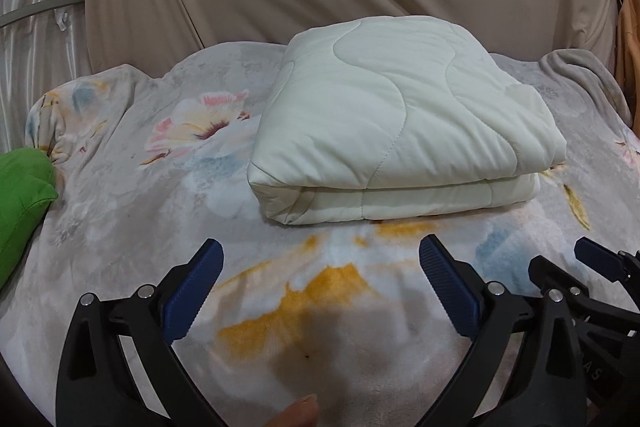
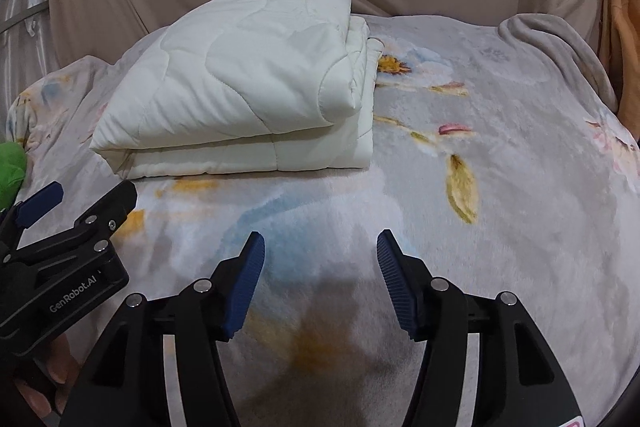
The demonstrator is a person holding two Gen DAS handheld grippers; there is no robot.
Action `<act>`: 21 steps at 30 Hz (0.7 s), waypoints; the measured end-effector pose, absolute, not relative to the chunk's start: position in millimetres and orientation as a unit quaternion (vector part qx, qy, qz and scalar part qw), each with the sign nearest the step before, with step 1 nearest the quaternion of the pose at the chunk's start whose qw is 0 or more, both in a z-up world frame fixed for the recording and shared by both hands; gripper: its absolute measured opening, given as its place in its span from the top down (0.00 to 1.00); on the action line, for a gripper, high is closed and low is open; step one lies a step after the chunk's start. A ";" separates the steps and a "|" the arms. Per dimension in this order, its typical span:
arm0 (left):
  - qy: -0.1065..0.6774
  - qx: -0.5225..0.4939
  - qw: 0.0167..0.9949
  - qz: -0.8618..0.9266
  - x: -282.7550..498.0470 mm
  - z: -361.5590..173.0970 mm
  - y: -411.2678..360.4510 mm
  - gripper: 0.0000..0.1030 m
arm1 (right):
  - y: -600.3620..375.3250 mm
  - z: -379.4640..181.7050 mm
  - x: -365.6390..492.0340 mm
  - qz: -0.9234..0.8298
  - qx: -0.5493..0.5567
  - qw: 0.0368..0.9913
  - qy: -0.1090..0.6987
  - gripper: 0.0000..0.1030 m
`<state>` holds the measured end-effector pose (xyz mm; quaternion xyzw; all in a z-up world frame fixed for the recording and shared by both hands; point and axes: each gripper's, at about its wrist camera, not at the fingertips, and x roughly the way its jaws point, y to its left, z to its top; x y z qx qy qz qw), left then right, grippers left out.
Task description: Fold large clothes
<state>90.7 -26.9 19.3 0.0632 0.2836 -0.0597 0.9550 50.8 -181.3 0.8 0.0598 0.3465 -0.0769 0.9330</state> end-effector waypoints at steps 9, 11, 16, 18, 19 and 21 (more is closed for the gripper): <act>0.286 0.081 0.953 -0.061 91.9 16.4 -32.5 0.07 | -175.0 -0.2 51.1 -0.081 0.046 0.935 0.342 0.43; 0.288 0.082 0.952 -0.058 92.1 15.8 -32.8 0.07 | -172.9 -0.5 51.4 -0.083 0.043 0.935 0.342 0.43; 0.289 0.083 0.952 -0.058 92.5 15.5 -32.5 0.07 | -172.4 -0.6 52.1 -0.087 0.042 0.935 0.342 0.43; 0.288 0.084 0.952 -0.056 92.4 15.3 -32.6 0.07 | -172.0 -1.2 52.2 -0.088 0.041 0.935 0.342 0.43; 0.288 0.085 0.952 -0.055 92.3 15.3 -33.0 0.07 | -172.2 -1.3 52.2 -0.089 0.040 0.935 0.342 0.43; 0.288 0.086 0.952 -0.054 92.2 15.1 -32.9 0.07 | -171.2 -0.9 51.9 -0.093 0.039 0.935 0.341 0.43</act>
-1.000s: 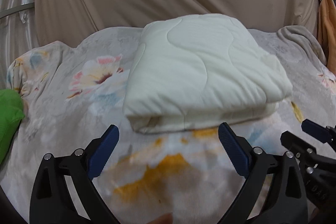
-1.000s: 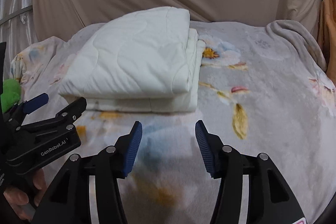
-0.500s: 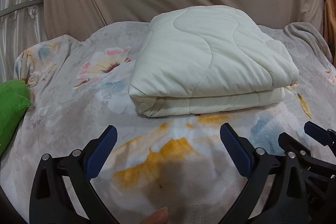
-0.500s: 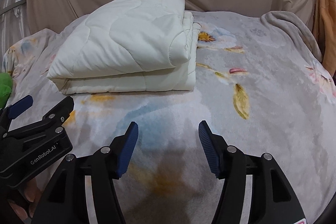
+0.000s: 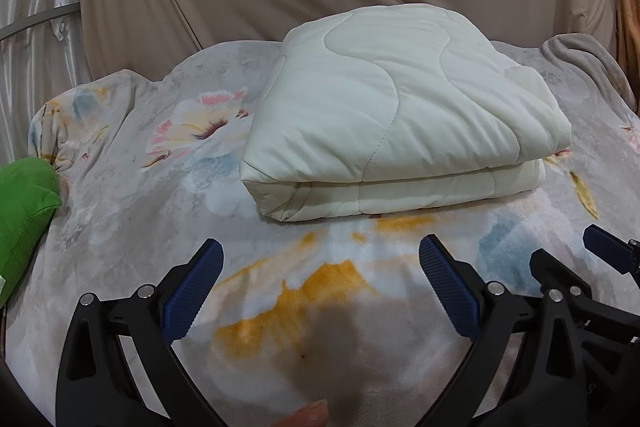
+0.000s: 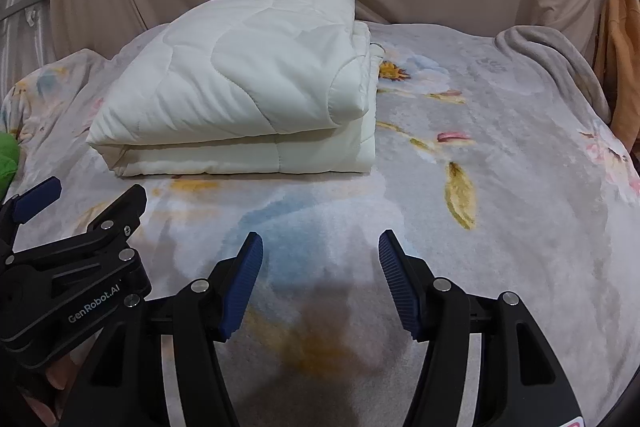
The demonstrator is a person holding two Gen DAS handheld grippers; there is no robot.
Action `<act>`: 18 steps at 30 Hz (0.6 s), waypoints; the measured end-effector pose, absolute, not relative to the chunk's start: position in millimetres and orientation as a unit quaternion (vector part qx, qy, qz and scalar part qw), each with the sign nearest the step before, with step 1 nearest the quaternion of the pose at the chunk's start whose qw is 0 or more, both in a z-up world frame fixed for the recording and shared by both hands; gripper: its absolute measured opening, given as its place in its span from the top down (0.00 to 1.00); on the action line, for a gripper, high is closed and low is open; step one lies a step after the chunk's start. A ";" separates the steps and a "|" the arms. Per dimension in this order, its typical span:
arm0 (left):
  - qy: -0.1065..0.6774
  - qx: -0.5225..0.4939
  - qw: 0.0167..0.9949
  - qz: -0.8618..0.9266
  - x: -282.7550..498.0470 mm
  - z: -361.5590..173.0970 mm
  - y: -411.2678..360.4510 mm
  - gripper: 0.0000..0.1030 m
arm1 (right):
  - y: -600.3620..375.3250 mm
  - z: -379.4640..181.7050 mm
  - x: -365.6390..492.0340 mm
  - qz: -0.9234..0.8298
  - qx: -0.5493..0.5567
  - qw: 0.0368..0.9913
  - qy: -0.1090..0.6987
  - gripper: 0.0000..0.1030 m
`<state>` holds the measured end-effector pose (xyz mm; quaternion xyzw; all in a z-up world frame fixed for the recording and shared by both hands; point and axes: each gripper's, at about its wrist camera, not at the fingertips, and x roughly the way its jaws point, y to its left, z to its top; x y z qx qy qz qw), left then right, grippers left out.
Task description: Fold large clothes
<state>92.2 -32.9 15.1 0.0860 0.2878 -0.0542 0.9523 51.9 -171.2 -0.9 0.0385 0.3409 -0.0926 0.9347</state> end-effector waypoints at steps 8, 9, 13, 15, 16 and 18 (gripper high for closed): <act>0.290 0.089 0.951 -0.051 92.1 14.3 -33.8 0.07 | -168.5 0.1 50.9 -0.101 0.033 0.935 0.338 0.43; 0.290 0.089 0.952 -0.051 92.1 14.4 -33.8 0.07 | -168.3 0.0 51.0 -0.102 0.032 0.935 0.339 0.43; 0.291 0.089 0.951 -0.051 92.4 13.9 -33.6 0.07 | -168.5 -0.3 51.2 -0.102 0.031 0.935 0.338 0.43; 0.291 0.089 0.951 -0.051 92.5 13.3 -33.0 0.07 | -168.6 -0.3 50.9 -0.101 0.032 0.935 0.338 0.43; 0.291 0.089 0.951 -0.051 92.6 13.2 -32.9 0.07 | -168.6 -0.6 51.1 -0.102 0.031 0.935 0.338 0.43; 0.291 0.089 0.951 -0.051 92.6 13.6 -33.1 0.07 | -169.4 -0.1 51.3 -0.102 0.031 0.935 0.338 0.43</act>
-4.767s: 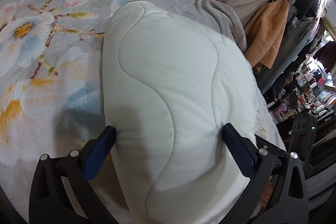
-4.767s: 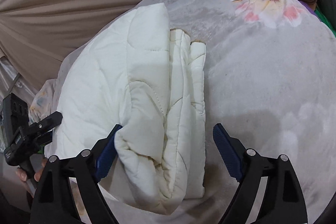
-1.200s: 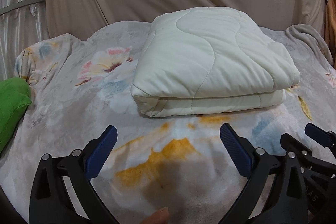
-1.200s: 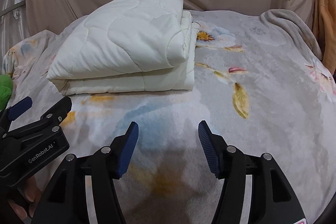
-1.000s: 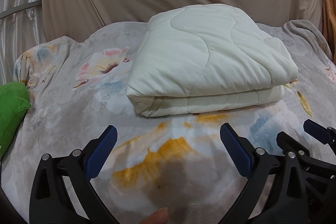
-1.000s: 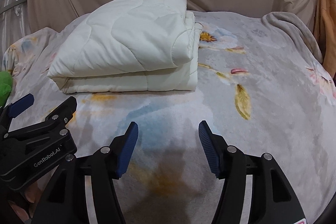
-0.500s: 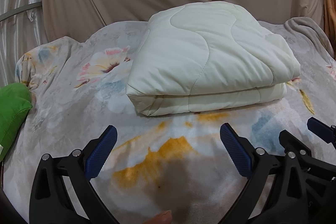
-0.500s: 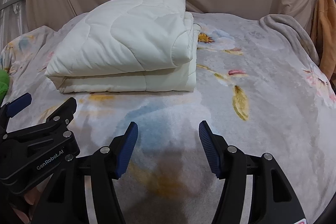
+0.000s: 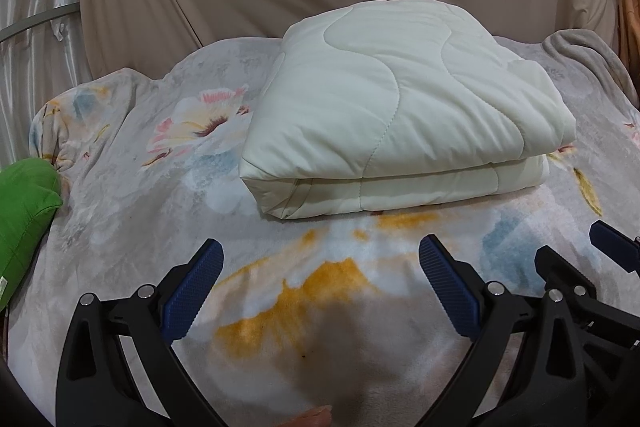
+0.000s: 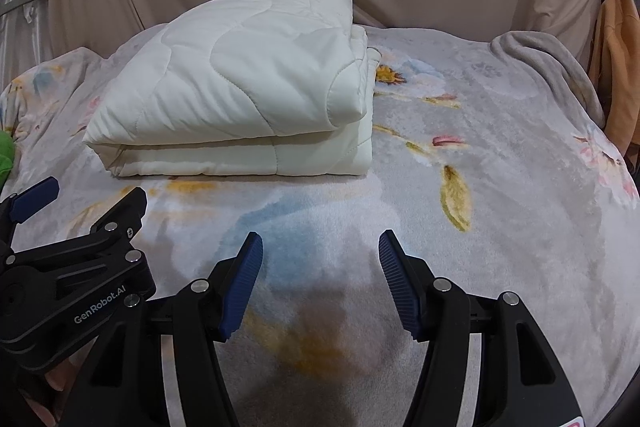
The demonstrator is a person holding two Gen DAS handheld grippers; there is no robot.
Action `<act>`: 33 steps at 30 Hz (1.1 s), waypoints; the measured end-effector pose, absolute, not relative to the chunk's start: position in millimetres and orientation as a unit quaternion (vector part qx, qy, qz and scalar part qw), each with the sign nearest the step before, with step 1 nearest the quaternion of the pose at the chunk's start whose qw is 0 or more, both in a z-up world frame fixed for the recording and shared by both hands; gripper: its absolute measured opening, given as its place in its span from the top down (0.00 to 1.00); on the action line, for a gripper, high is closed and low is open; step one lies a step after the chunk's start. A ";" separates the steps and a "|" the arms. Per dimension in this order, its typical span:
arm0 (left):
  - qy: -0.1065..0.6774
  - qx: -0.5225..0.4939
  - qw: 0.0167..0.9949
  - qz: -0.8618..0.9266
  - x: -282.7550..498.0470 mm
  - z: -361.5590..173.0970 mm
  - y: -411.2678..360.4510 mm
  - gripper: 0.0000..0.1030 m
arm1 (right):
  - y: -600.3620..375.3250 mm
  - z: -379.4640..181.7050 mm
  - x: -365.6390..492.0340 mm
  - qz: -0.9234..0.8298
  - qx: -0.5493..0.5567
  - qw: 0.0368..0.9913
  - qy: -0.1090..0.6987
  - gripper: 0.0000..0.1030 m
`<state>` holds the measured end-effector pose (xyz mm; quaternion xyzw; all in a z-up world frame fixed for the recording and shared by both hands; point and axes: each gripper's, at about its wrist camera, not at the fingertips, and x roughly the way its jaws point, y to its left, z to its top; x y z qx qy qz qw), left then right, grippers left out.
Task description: Fold large clothes
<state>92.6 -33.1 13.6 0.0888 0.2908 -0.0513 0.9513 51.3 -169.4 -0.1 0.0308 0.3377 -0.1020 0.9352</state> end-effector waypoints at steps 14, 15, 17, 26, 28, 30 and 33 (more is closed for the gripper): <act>0.291 0.089 0.951 -0.052 93.2 13.6 -33.0 0.07 | -167.2 -0.1 50.9 -0.105 0.030 0.935 0.337 0.43; 0.291 0.089 0.951 -0.052 93.2 13.5 -32.9 0.07 | -167.3 0.0 51.0 -0.105 0.030 0.935 0.337 0.43; 0.291 0.089 0.951 -0.052 93.3 13.7 -33.2 0.07 | -167.1 -0.1 50.9 -0.105 0.030 0.935 0.337 0.43; 0.292 0.089 0.951 -0.055 91.7 12.4 -33.0 0.09 | -167.7 0.1 50.9 -0.105 0.030 0.935 0.337 0.43; 0.291 0.088 0.951 -0.055 91.9 12.4 -32.8 0.09 | -167.7 0.3 50.9 -0.105 0.031 0.935 0.336 0.43; 0.291 0.089 0.951 -0.056 92.5 12.0 -32.4 0.09 | -167.7 0.1 50.8 -0.105 0.030 0.935 0.336 0.43; 0.291 0.089 0.951 -0.056 92.5 12.0 -32.6 0.09 | -168.5 0.0 51.0 -0.105 0.030 0.935 0.336 0.43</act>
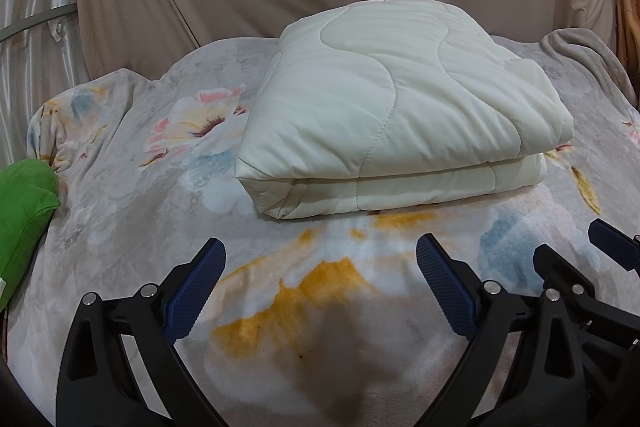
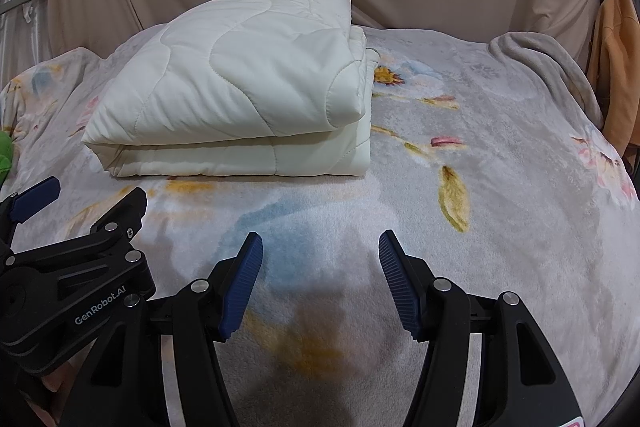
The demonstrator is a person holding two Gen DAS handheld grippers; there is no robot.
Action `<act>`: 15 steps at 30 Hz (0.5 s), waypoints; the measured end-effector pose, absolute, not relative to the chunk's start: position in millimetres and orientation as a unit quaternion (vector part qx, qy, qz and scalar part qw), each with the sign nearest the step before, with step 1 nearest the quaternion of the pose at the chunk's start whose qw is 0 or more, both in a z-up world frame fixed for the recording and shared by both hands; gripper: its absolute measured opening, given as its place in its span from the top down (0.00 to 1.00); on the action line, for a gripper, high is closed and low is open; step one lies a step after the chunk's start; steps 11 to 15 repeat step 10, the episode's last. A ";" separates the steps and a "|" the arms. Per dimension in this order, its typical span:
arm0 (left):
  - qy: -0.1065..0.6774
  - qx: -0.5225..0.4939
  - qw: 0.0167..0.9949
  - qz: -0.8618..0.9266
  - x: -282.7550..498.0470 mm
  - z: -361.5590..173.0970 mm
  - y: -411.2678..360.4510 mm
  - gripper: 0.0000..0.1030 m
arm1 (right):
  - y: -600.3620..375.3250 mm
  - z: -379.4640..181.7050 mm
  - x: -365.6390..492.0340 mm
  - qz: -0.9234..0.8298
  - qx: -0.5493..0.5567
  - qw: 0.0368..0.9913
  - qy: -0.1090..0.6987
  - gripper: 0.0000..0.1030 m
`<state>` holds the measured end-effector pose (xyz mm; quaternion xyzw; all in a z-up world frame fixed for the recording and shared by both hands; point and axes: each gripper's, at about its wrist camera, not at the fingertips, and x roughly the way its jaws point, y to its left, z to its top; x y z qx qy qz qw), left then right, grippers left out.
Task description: Fold large clothes
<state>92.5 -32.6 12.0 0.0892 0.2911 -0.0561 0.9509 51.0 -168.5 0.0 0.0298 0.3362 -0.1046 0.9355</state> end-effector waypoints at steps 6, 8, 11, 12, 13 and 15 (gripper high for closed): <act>0.292 0.089 0.951 -0.057 92.7 12.0 -32.3 0.09 | -169.3 0.2 50.7 -0.105 0.029 0.936 0.335 0.43; 0.293 0.090 0.950 -0.058 93.1 11.9 -31.6 0.09 | -168.4 0.5 50.4 -0.107 0.030 0.936 0.335 0.43; 0.293 0.090 0.950 -0.059 93.9 12.1 -31.4 0.09 | -169.4 0.6 50.3 -0.106 0.030 0.936 0.336 0.43; 0.293 0.090 0.950 -0.059 93.9 12.1 -31.4 0.09 | -169.4 0.6 50.3 -0.106 0.030 0.936 0.336 0.43; 0.293 0.090 0.950 -0.059 93.9 12.1 -31.4 0.09 | -169.4 0.6 50.3 -0.106 0.030 0.936 0.336 0.43; 0.293 0.090 0.950 -0.059 93.9 12.1 -31.4 0.09 | -169.4 0.6 50.3 -0.106 0.030 0.936 0.336 0.43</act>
